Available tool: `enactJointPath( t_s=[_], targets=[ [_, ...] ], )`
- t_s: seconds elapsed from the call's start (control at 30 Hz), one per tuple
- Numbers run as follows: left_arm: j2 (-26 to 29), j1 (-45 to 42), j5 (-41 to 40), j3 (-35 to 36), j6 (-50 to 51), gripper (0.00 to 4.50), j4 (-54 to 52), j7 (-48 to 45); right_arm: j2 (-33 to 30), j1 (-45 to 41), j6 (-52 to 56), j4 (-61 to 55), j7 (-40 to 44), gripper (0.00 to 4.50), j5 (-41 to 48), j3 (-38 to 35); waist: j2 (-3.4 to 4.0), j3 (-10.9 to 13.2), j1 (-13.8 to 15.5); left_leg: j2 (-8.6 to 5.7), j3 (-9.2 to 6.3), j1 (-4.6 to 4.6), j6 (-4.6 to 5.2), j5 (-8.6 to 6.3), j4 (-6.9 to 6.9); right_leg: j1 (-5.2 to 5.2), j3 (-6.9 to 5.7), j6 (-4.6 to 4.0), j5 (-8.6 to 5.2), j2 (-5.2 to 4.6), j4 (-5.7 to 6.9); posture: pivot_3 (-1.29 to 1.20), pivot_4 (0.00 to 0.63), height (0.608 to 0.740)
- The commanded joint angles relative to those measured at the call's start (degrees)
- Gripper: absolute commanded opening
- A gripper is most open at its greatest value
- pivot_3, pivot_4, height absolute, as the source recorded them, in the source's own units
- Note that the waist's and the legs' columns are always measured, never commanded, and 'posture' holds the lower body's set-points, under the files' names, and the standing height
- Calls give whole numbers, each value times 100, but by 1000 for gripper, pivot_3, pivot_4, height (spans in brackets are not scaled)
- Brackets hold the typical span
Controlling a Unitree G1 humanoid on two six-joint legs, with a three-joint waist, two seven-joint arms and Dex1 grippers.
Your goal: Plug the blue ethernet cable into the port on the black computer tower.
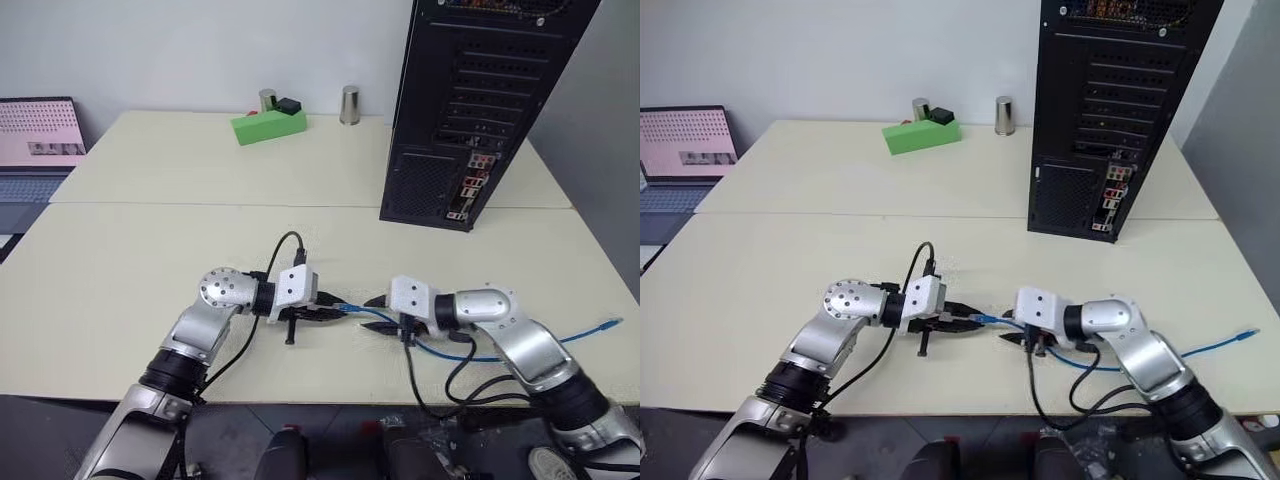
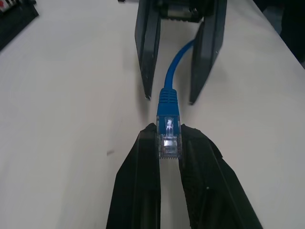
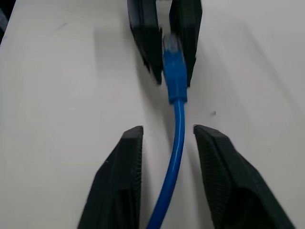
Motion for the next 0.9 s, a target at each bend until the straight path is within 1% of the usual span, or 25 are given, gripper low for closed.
enactJointPath(
  t_s=[0.03,0.07,0.1,0.23,0.3,0.4,0.5,0.6,0.9],
  targets=[
    [-58,-112,423,21,-1500,300,357,300,-327,244,513,-515,220,2965,647,-679,0,0,6,0,0,1,0,0,0,2,0,0,0,0,-1,0,150,740],
    [-74,-148,580,-5,-2003,300,544,408,-365,331,715,-613,223,3245,854,-830,0,0,6,0,-1,1,0,0,0,2,0,0,0,1,-1,0,150,740],
    [-83,-203,788,-36,-2623,300,781,566,-365,417,926,-714,196,3286,1062,-973,0,0,-7,0,-1,2,0,0,0,2,0,0,0,0,-1,0,150,740],
    [-179,-437,1358,-44,-4452,300,1643,1199,-50,627,1791,-1023,-112,3286,1853,-1348,0,0,-15,2,-1,5,0,0,-1,3,2,-1,0,2,1,0,150,740],
    [-227,-625,1778,-4,-5326,300,2071,1662,310,653,2152,-1111,-448,3286,2161,-1442,-1,0,-10,1,0,5,0,0,-1,5,2,0,1,2,0,0,150,740],
    [-271,-879,2248,21,-6241,300,2580,2238,827,611,2479,-1119,-941,3286,2393,-1458,-1,0,-3,0,-1,4,0,0,0,7,0,0,1,1,0,0,150,740],
    [-264,-1039,2580,-3,-6698,300,2935,2695,1043,596,2594,-1086,-1191,3286,2455,-1383,-1,0,-1,-2,-1,3,0,0,0,6,-1,1,1,0,-1,0,150,740],
    [-234,-1172,2898,-10,-6935,300,3174,3084,1239,583,2638,-1029,-1356,3286,2506,-1300,-1,0,-5,-2,-1,3,0,0,-1,5,-2,2,1,0,0,0,150,740],
    [-92,-1352,3699,-59,-7074,300,3364,4066,1422,505,2835,-990,-1537,3286,2818,-1357,-1,0,-11,-2,-2,3,0,0,-1,5,-4,2,0,1,1,0,150,740]
  ],
)
